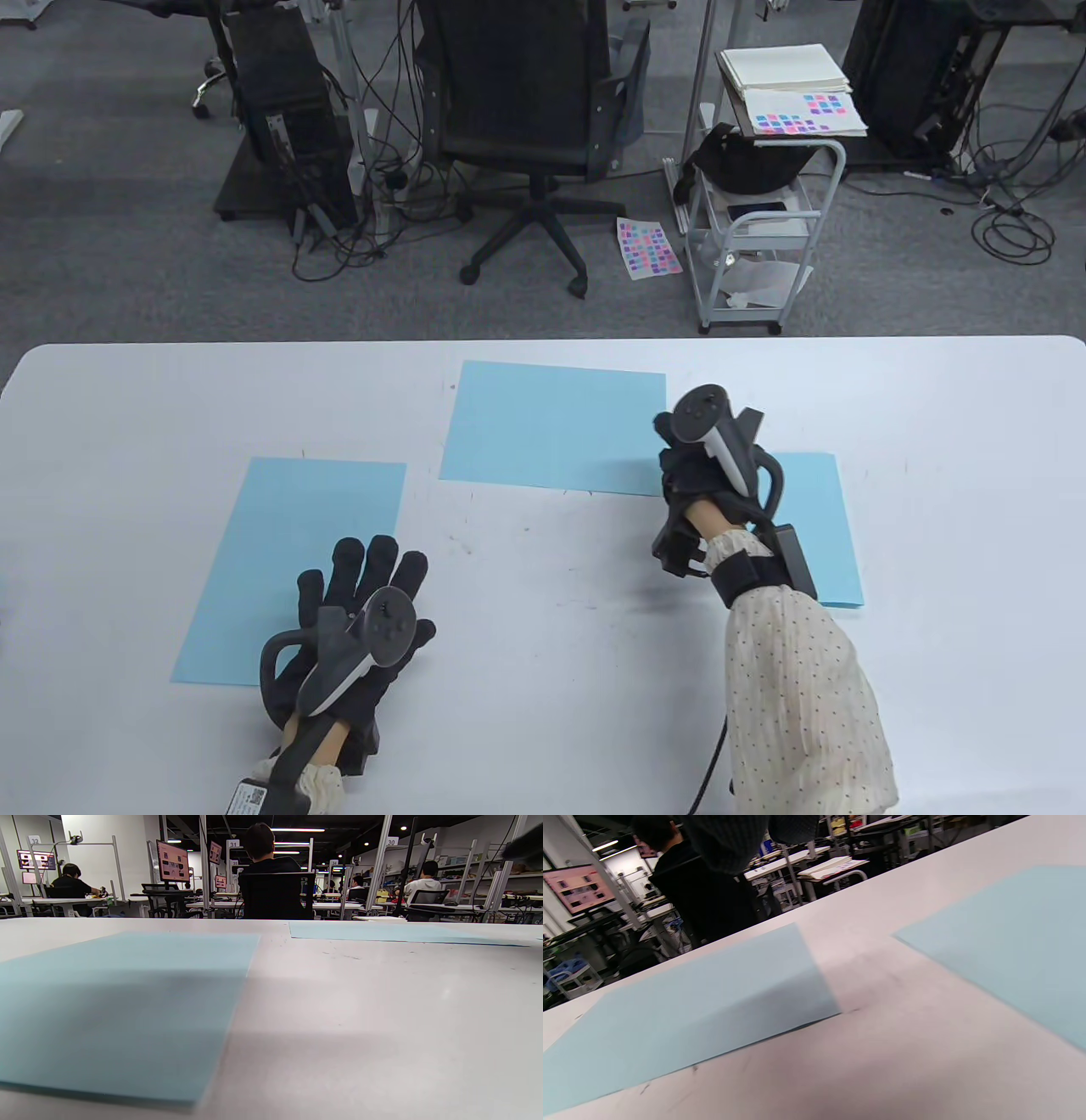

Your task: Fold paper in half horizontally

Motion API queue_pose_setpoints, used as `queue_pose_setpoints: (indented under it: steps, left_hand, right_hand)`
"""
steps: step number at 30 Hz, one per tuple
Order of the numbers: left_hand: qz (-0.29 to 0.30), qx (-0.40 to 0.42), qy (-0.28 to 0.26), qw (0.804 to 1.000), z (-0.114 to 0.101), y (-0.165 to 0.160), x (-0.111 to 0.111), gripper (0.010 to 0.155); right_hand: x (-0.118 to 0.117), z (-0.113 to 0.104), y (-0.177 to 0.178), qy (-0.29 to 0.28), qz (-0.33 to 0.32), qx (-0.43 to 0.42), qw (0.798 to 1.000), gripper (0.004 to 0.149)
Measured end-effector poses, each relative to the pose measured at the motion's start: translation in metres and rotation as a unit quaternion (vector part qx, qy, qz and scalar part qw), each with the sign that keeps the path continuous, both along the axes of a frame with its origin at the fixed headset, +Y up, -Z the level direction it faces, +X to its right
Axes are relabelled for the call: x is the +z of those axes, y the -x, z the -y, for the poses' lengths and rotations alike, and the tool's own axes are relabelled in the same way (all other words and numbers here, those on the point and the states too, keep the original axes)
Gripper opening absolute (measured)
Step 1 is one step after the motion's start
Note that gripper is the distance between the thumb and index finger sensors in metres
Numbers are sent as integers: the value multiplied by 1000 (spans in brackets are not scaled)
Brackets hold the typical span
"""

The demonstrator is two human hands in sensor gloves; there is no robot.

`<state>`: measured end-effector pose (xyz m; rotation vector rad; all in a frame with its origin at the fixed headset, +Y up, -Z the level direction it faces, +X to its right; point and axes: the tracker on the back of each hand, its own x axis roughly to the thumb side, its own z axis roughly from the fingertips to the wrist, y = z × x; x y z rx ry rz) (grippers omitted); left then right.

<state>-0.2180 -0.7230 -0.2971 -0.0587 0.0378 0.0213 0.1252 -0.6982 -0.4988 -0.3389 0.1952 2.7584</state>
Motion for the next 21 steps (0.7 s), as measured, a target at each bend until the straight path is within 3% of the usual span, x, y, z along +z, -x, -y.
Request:
queue_pose_setpoints:
  steps: [6,14,21]
  left_hand:
    - [1,5,4,1000,0,2,-1,75]
    - [6,8,10,1000,0,2,-1,75]
    - [2,7,15,1000,2,4,-2,75]
  right_hand:
    - [-30,21,54,8,-66,32,997,57]
    - [-54,57,78,95,-104,54,989,65]
    - [-58,77,87,110,-135,71,982,68]
